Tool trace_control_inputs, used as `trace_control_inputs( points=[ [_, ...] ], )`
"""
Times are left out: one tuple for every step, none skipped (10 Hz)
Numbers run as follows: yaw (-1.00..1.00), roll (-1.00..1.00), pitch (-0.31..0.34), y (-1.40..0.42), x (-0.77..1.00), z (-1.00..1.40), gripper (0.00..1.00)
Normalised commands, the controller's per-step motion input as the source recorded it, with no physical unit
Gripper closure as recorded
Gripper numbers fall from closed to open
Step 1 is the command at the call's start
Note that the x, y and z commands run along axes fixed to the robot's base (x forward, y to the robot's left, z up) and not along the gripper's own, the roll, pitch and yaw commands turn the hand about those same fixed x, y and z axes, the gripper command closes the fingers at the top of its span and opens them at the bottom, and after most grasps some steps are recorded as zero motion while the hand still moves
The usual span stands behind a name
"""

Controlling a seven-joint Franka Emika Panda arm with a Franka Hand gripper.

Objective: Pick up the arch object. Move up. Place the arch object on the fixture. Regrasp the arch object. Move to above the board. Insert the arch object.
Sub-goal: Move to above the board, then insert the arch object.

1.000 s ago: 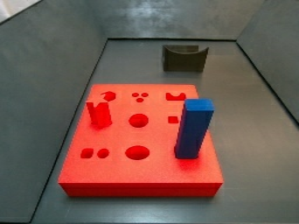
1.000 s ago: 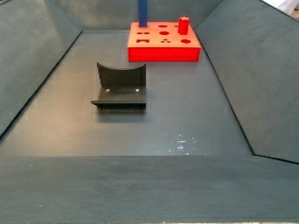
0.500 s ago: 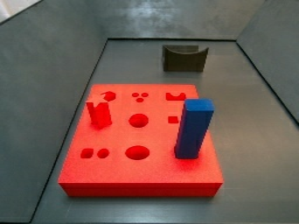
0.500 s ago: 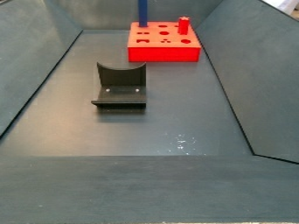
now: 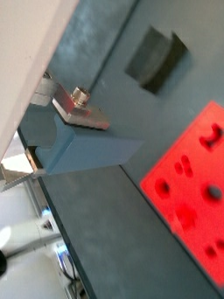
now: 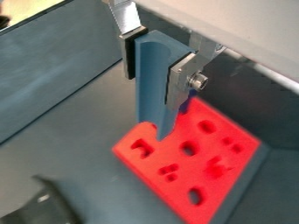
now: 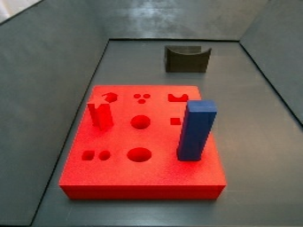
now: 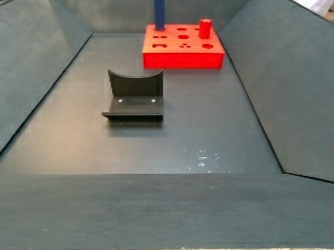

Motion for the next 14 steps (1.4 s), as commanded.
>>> trace_control_inputs(
  points=[
    [-0.01,-0.19,-0.049,-0.31,-0.27,0.0,1.0],
    [0.57,-0.18,-0.01,0.33,0.45,-0.98,1.0],
    [0.62,-0.13,-0.004,0.27,0.39,-0.89,1.0],
    [0.6,-0.09,0.0,0.25,0.42,-0.85,1.0],
    [0.48,-0.16,0.009,0.13,0.62,-0.97,1.0],
    [-0.08,-0.14,0.034,0.0,0.68,-0.77,1.0],
    [-0.11,0.0,0.094,0.0,0.66,-0.95,1.0],
    [-0.05,0.03,0.1,0.0,0.6,-0.98,1.0],
    [-0.23,0.06,0.119,-0.01,0.53,-0.93,1.0],
    [-0.35,0.03,0.124,0.0,0.33,-0.91,1.0],
    [-0.18,-0.09,0.014,0.02,0.0,-0.94,1.0],
    [-0.06,-0.24,0.0,0.03,0.0,-0.68,1.0],
    [0.0,-0.29,-0.029,0.08,0.0,-0.59,1.0],
    [0.0,-0.34,-0.043,0.01,-0.05,-0.4,1.0]
  ],
)
